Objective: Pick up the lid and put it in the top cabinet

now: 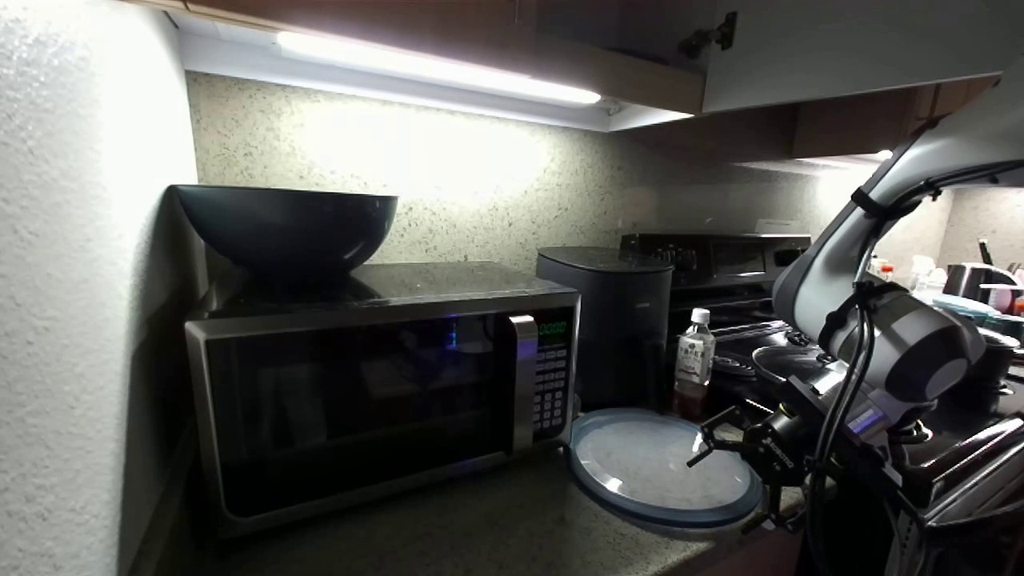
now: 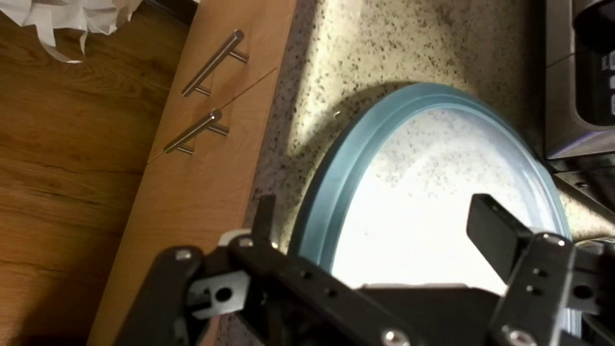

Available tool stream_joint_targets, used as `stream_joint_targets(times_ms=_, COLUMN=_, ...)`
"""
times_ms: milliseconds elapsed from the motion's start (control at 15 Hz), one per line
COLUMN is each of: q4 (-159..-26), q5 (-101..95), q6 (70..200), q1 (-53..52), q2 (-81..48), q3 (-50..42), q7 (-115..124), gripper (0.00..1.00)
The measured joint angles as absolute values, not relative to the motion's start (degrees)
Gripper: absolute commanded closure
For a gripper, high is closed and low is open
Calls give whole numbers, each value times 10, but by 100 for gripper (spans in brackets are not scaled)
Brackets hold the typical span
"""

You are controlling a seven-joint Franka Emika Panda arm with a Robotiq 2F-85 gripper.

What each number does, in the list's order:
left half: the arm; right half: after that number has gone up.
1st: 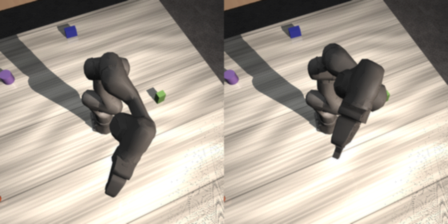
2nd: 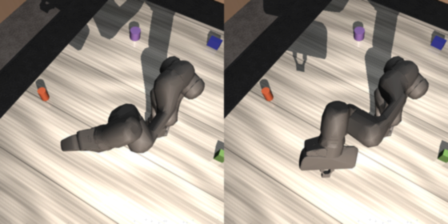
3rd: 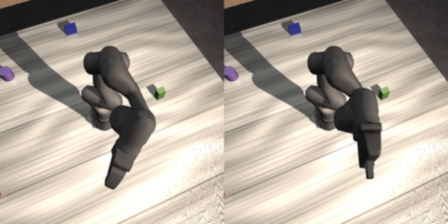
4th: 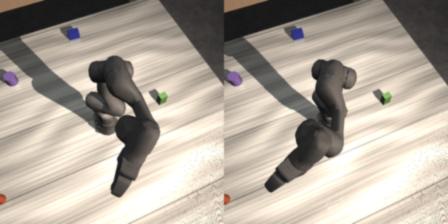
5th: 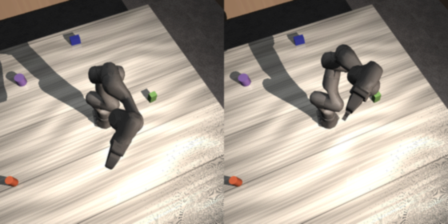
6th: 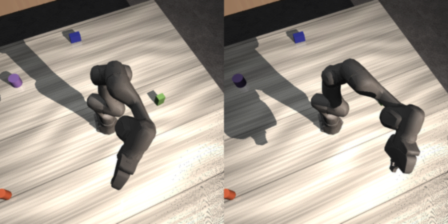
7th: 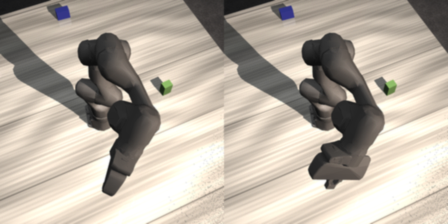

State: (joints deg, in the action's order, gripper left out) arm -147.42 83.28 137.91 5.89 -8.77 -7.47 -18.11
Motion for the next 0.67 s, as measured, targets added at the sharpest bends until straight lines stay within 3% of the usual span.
stream_joint_targets(times_ms=667, q4=-1451, q5=988, q6=1303, q1=59, q2=-129, q3=-76, q7=-263, gripper=0)
